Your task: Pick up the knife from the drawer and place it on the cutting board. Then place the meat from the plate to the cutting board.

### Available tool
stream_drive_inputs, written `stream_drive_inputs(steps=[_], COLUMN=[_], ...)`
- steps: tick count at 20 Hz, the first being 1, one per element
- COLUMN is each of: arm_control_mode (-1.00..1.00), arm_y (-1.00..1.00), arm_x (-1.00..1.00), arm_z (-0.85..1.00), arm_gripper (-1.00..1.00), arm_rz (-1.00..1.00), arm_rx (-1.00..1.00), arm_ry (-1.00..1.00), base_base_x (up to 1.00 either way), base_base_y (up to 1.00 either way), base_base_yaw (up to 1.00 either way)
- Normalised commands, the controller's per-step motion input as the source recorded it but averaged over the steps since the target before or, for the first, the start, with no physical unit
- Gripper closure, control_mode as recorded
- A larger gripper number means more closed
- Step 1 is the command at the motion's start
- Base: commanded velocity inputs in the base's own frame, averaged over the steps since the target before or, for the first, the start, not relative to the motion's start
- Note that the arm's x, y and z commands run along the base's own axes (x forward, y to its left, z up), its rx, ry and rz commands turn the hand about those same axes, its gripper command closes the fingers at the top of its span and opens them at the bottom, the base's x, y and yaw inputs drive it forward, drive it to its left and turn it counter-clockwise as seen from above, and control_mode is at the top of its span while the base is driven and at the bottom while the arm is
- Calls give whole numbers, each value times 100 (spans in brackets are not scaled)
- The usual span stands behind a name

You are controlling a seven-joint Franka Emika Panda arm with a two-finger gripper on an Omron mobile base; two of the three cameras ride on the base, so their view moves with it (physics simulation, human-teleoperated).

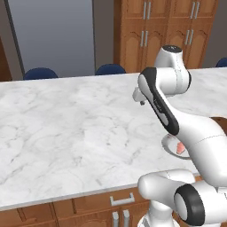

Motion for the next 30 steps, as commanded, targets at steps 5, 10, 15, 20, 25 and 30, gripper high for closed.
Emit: stream_drive_inputs(steps=[5,10,15,20,25,30], arm_control_mode=[100,-100,-100,-100,-100,-100], arm_y=[0,0,-6,-35,-50,-50], arm_x=[0,0,-20,-67,-79,-57], arm_z=[0,0,-1,-9,-19,-23], arm_gripper=[-100,-100,-100,-100,-100,-100], arm_rz=[0,0,-1,-7,-11,-10], arm_rx=[0,0,0,0,0,0], arm_ry=[0,1,2,0,1,6], base_base_x=[2,0,0,0,0,0], base_base_y=[0,0,0,0,0,0], base_base_yaw=[0,0,0,0,0,0])
